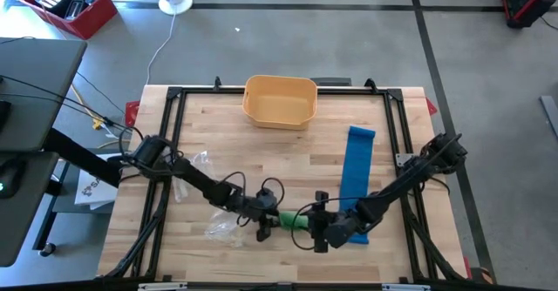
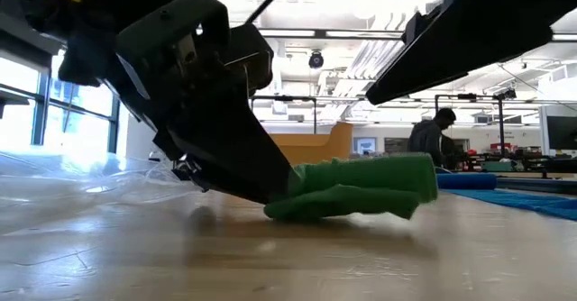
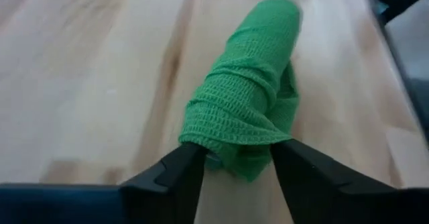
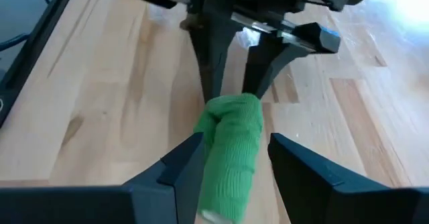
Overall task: Roll bandage
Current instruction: Roll the green bandage, then put the green bandage to the transparent zip bag
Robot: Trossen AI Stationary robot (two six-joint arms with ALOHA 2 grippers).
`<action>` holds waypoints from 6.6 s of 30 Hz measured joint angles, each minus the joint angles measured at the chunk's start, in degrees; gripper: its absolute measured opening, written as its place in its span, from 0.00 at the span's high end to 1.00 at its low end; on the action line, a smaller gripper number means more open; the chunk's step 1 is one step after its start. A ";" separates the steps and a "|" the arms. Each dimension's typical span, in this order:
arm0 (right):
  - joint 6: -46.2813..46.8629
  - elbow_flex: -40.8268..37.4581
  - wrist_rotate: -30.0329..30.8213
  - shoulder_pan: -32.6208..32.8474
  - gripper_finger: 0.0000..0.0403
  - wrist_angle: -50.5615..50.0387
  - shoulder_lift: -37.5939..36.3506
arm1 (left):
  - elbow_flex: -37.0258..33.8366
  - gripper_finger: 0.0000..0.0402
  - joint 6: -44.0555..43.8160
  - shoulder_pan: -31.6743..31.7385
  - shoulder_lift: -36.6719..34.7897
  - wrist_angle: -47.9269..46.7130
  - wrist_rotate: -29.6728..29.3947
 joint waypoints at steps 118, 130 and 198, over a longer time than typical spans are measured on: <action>6.65 -0.04 0.25 2.65 0.60 6.52 -1.05 | 9.54 0.57 -49.26 -22.12 -16.44 -81.93 -10.23; 5.40 -0.04 0.97 2.37 0.60 7.28 -1.74 | 9.31 0.57 -23.48 -2.24 -16.60 -73.81 -39.58; -7.56 -0.02 -15.49 -8.31 0.41 -1.24 0.14 | 3.61 0.57 -3.24 -3.96 -20.17 -45.64 -16.26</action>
